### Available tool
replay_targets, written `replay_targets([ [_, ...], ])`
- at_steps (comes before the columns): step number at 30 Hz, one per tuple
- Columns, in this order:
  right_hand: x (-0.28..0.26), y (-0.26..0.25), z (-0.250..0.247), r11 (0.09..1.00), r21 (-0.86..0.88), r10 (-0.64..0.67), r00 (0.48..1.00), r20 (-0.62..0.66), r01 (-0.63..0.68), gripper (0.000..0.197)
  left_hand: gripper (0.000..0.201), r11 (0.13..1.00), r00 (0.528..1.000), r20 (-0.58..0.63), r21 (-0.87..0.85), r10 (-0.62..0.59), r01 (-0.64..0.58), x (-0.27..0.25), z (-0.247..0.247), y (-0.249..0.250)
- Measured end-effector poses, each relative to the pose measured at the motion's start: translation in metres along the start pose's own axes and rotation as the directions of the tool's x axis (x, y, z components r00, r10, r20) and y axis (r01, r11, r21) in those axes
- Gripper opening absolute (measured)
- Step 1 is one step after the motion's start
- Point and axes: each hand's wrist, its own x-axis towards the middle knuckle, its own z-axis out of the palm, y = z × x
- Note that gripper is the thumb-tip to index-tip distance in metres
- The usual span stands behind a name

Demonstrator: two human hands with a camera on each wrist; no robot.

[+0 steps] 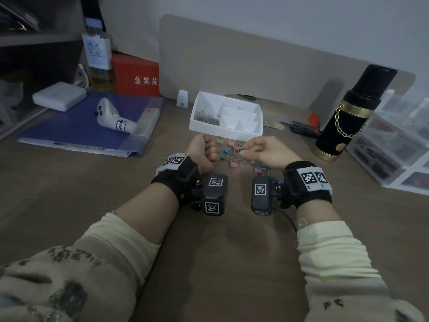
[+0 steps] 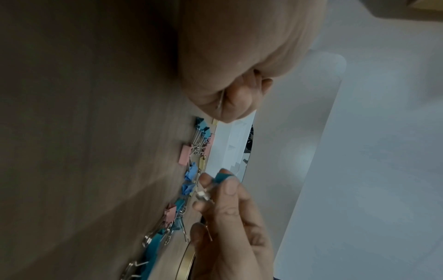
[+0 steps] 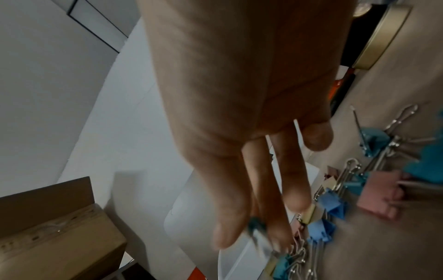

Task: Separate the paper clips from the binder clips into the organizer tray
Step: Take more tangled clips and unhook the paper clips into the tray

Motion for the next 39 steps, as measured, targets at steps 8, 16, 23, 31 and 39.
replay_targets([
  [8, 0.009, 0.016, -0.007, 0.979, -0.158, 0.092, 0.974, -0.205, -0.125, 0.031, 0.039, 1.0, 1.0, -0.002, 0.005, 0.007, -0.007, -0.001, 0.0, 0.0],
  [16, 0.012, 0.021, 0.0, 0.952, -0.21, 0.227, 0.974, 0.005, -0.221, 0.02, 0.038, 1.0, 1.0, -0.008, -0.002, -0.004, 0.004, 0.0, -0.002, 0.001],
  [23, 0.008, 0.017, -0.002, 0.975, -0.171, 0.133, 0.99, -0.056, -0.141, 0.017, 0.04, 1.0, 1.0, -0.009, -0.005, -0.001, 0.001, 0.0, -0.002, 0.001],
  [31, 0.01, 0.017, -0.007, 1.0, 0.001, 0.016, 0.967, -0.255, -0.016, 0.017, 0.04, 1.0, 1.0, -0.008, -0.008, -0.002, 0.002, 0.0, -0.001, 0.001],
  [39, 0.005, 0.017, -0.011, 0.994, -0.086, 0.049, 0.989, -0.14, -0.062, 0.013, 0.04, 1.0, 1.0, -0.01, -0.011, -0.002, 0.002, 0.0, -0.001, 0.001],
])
